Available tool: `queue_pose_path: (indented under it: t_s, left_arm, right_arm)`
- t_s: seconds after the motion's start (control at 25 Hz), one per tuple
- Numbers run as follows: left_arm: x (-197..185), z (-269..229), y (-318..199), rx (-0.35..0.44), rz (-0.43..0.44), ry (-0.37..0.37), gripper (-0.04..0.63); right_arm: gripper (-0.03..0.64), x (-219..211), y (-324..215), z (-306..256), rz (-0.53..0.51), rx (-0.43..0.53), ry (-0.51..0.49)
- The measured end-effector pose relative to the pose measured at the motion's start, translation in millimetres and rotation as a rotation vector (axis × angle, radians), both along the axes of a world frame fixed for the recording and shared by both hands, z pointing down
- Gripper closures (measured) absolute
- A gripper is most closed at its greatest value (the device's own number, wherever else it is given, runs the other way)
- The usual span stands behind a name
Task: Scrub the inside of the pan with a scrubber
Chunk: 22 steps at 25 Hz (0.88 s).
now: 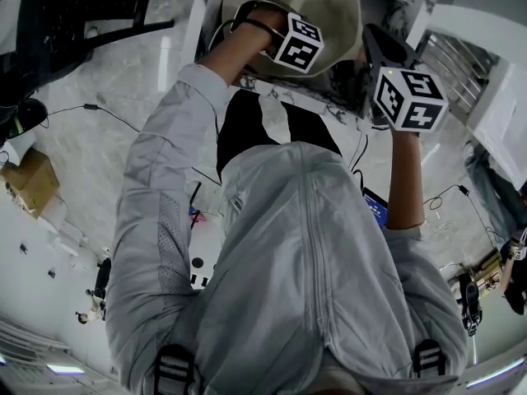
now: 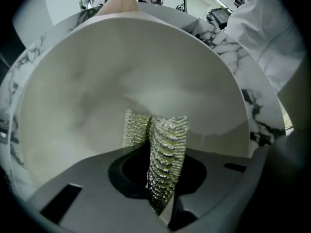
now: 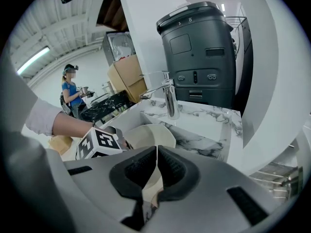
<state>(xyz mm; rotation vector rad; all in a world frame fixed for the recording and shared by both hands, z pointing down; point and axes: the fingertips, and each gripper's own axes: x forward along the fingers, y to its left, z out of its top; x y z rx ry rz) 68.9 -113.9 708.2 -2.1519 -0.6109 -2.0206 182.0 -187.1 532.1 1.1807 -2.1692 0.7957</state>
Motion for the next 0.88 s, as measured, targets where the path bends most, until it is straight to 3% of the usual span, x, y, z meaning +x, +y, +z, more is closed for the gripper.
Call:
queue_pose_path:
  t_s: [0.16, 0.36, 0.6, 0.76, 0.88]
  left_arm:
    - [-8.2, 4.3, -12.5, 0.003, -0.099, -0.018, 0.528]
    - [-30.7, 19.4, -56.8, 0.119, -0.28, -0.08, 0.528]
    - [-31.3, 25.2, -99.9, 0.196, -0.485, -0.045, 0.528]
    - [-14.7, 19.9, -105.8, 0.246, -0.505, -0.017, 0.528]
    - [0.2, 15.0, -97.3, 0.212, -0.5, 0.021, 0.528]
  right_arm:
    - [0.58, -0.5, -2.4, 0.5, -0.003, 0.001, -0.002]
    - [0.58, 2.1, -4.6, 0.3, -0.01, 0.001, 0.001]
    - [0.58, 4.3, -5.1, 0.7, -0.02, -0.001, 0.002]
    - [0.58, 9.7, -3.1, -4.7, -0.034, 0.015, 0.001]
    - [0.58, 13.4, -1.9, -13.3, -0.053, 0.031, 0.024]
